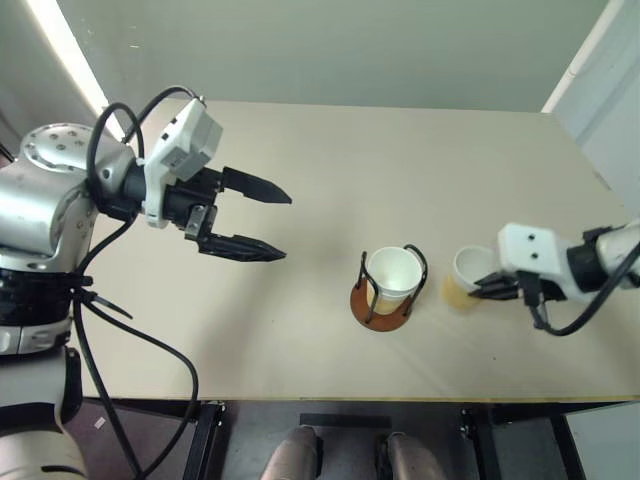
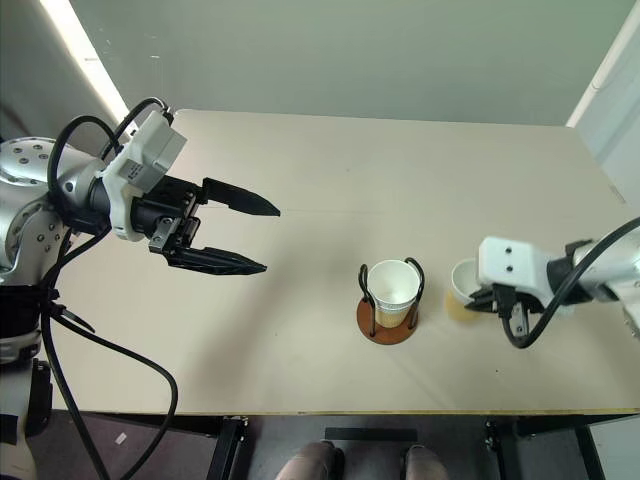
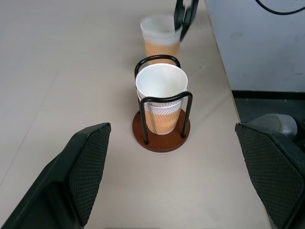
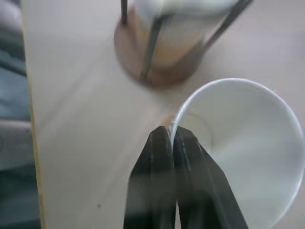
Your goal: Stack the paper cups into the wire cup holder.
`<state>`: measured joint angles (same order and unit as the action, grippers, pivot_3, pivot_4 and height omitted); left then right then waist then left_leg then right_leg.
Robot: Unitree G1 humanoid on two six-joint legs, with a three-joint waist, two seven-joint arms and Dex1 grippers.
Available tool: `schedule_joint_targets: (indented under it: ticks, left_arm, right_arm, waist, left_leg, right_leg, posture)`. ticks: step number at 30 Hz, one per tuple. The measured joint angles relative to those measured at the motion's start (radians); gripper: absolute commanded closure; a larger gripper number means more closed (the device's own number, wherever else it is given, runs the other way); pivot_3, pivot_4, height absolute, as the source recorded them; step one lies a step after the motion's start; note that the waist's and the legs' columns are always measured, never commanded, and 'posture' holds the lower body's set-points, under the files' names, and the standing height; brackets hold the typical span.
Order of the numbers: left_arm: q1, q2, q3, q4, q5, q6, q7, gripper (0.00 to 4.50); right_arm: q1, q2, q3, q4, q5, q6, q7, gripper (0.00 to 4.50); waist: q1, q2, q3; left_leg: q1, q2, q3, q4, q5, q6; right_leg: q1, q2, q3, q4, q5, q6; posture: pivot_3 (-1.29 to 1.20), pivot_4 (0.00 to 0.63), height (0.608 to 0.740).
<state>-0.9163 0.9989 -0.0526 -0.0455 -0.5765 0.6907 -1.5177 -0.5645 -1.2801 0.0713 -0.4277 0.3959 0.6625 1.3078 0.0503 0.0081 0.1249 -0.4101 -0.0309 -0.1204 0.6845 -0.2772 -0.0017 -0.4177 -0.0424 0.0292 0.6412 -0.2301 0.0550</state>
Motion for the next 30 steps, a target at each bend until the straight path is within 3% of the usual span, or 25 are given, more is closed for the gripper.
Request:
schedule_joint_targets:
  ticks: [6, 12, 17, 30]
  left_arm:
    - [0.001, 0.001, 0.001, -0.001, -0.002, 0.0, 0.016, 0.0]
    - [0.02, 0.003, 0.007, -0.018, -0.005, -0.008, 0.021, 0.0]
    - [0.031, 0.004, 0.007, -0.022, -0.005, -0.008, 0.025, 0.0]
    - [0.039, 0.004, 0.007, -0.023, -0.005, -0.01, 0.037, 0.0]
  right_arm:
    - [-0.299, 0.016, 0.034, 0.098, 0.003, 0.004, 0.087, 4.46]
    - [-0.551, 0.177, 0.15, 0.122, 0.0, 0.03, 0.146, 4.46]
    - [-0.576, 0.243, 0.201, 0.095, 0.001, 0.063, 0.159, 4.46]
    - [-0.482, 0.226, 0.215, 0.012, 0.002, 0.078, 0.175, 4.46]
  waist:
    - [-0.003, 0.0, 0.0]
    - [-0.018, 0.0, 0.0]
    - [-0.017, 0.0, 0.0]
    - [-0.018, 0.0, 0.0]
  left_leg:
    - [0.0, 0.0, 0.0, -0.001, 0.0, 0.0]
    - [0.0, 0.0, -0.002, -0.002, 0.0, 0.0]
    - [-0.002, 0.0, -0.002, -0.002, 0.0, 0.0]
    - [-0.002, 0.0, -0.003, -0.003, 0.0, 0.0]
  right_leg:
    - [-0.001, 0.0, 0.0, 0.0, 0.0, -0.001]
    - [-0.001, 0.001, -0.001, 0.0, -0.001, -0.002]
    - [-0.001, 0.0, -0.002, 0.0, -0.001, -0.002]
    - [-0.001, 0.0, -0.002, 0.001, -0.001, -0.002]
  posture:
    - [0.0, 0.15, 0.74]
    - [0.0, 0.15, 0.74]
    - [0.0, 0.15, 0.74]
    - [0.0, 0.15, 0.74]
